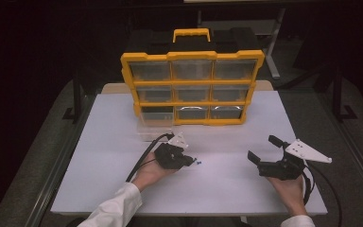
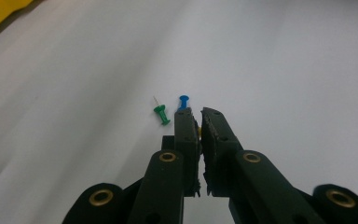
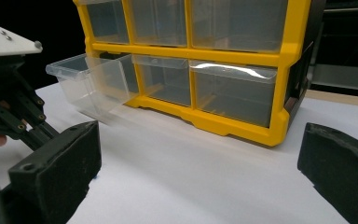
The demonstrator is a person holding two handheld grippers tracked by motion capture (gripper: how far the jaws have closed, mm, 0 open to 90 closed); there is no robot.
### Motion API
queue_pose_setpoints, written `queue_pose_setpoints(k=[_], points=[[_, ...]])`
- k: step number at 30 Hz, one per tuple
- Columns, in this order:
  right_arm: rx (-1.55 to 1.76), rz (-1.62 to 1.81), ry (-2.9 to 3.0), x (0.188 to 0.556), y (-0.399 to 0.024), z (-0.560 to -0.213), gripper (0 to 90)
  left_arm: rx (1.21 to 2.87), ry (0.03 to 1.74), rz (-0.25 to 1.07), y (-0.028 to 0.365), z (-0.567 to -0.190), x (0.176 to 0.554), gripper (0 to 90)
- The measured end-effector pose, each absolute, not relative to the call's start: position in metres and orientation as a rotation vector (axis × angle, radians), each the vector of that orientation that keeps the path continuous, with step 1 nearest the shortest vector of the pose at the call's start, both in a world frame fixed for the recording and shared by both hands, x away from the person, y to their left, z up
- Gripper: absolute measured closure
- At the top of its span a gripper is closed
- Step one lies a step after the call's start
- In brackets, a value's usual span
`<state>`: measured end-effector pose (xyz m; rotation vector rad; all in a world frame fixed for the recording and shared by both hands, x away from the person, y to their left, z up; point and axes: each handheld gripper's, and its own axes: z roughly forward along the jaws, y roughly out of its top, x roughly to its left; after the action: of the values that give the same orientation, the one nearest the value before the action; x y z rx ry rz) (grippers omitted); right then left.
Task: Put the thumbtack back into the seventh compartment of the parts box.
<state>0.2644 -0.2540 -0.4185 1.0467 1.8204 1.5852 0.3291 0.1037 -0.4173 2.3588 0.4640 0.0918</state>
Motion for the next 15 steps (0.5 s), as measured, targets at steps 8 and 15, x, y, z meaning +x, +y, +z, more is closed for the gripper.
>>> queue_pose_setpoints(k=[8,15], points=[[1.047,1.581,1.822,0.264,-0.254,-0.419,0.0,2.36,0.47,0.132,0.11,-0.404,0.33,85.5],[1.049,1.575,1.822,0.264,-0.254,-0.419,0.0,2.328,0.481,0.172,0.121,-0.388,0.334,85.5]])
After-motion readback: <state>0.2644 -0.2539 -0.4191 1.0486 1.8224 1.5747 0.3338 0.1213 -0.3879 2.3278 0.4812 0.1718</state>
